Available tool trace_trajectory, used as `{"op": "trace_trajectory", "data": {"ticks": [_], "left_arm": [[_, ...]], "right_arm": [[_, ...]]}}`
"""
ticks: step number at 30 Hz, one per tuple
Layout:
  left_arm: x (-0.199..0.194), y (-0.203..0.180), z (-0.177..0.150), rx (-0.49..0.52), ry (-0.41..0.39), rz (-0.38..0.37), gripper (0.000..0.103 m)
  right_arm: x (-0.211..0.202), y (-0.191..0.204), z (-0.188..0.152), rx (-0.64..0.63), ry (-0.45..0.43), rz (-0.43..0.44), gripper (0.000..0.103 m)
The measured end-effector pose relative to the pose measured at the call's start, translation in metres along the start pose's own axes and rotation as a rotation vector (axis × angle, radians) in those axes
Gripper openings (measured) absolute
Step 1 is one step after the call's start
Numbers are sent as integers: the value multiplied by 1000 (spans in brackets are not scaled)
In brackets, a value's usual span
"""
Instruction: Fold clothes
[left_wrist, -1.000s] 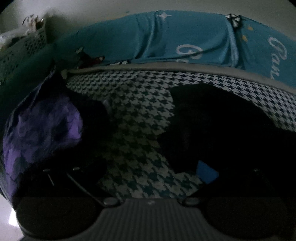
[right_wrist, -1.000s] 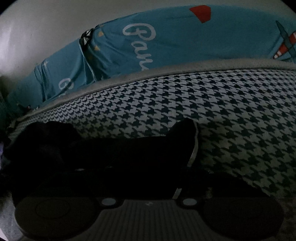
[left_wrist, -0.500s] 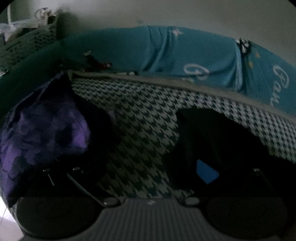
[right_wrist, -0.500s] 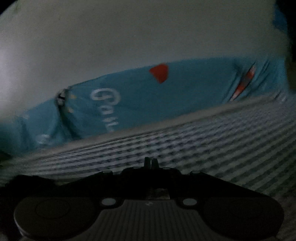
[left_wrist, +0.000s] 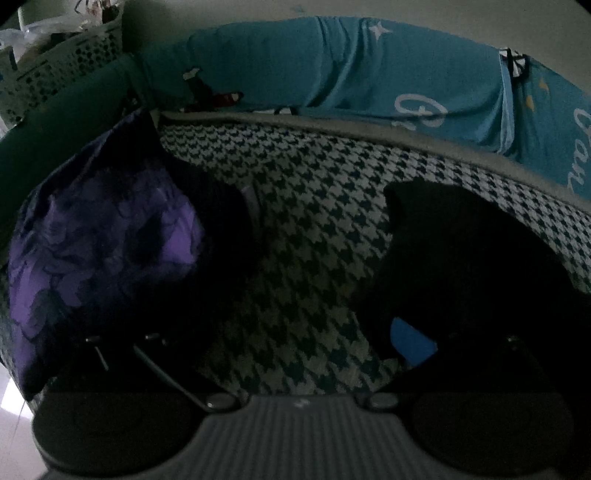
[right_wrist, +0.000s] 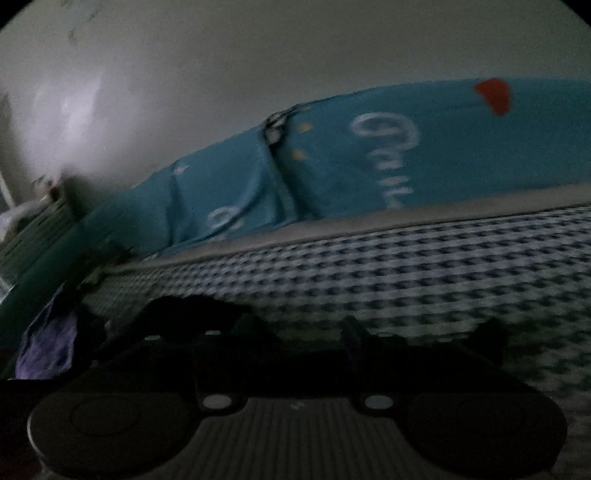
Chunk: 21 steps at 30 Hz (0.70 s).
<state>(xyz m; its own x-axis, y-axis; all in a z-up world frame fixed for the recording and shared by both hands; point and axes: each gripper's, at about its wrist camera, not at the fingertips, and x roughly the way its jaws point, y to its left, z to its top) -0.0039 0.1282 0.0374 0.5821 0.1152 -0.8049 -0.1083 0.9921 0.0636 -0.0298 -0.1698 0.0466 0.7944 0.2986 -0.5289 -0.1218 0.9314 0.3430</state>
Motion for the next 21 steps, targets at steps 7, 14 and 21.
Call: {"op": "trace_trajectory", "data": {"ticks": [7,14,21], "left_arm": [[6,5,-3,-4,32,-23,103],[7,8,-5,0,43,-31,103],[8,14,-9,6,51,-30,103]], "right_arm": [[25,48,-5,-54,40,173,67],[40,100,-4,-139,44,280,73],[63,138,-6,-272,33,271,73]]}}
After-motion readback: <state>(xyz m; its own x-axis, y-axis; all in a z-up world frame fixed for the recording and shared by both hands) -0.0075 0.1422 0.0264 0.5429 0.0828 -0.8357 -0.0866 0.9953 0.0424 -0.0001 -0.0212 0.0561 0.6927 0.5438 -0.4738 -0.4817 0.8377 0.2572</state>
